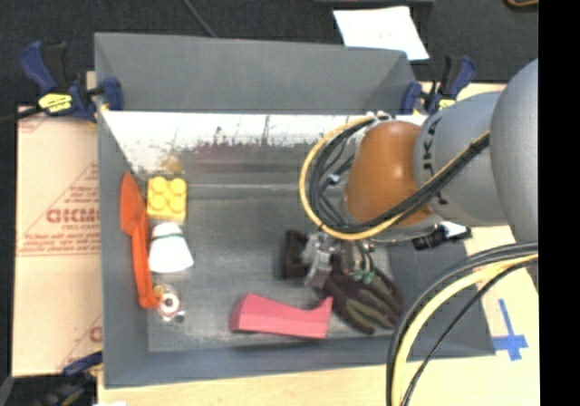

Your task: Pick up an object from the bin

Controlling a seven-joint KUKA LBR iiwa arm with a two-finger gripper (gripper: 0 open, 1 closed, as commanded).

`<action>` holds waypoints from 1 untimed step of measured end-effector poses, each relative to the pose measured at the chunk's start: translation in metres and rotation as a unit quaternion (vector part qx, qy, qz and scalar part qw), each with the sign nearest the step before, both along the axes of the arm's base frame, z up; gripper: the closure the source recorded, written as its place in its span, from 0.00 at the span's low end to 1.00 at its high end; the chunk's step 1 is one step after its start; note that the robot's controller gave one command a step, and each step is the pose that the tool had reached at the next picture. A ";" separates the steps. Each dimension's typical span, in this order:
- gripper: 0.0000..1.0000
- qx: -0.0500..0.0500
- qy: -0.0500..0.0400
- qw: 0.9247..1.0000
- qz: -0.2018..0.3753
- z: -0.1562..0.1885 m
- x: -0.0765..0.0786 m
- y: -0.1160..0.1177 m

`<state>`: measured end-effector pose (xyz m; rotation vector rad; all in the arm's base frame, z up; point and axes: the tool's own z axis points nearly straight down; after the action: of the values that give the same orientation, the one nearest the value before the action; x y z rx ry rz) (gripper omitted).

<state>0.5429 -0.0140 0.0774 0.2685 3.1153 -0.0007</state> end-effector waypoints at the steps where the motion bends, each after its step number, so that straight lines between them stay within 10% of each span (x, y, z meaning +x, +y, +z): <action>1: 1.00 0.000 0.003 1.000 0.000 0.021 -0.002 0.000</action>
Offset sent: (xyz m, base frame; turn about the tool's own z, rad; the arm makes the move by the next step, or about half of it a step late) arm -0.0021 -0.0001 0.0328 -0.0004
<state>0.5411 -0.0142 0.0980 0.2684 3.1213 -0.0006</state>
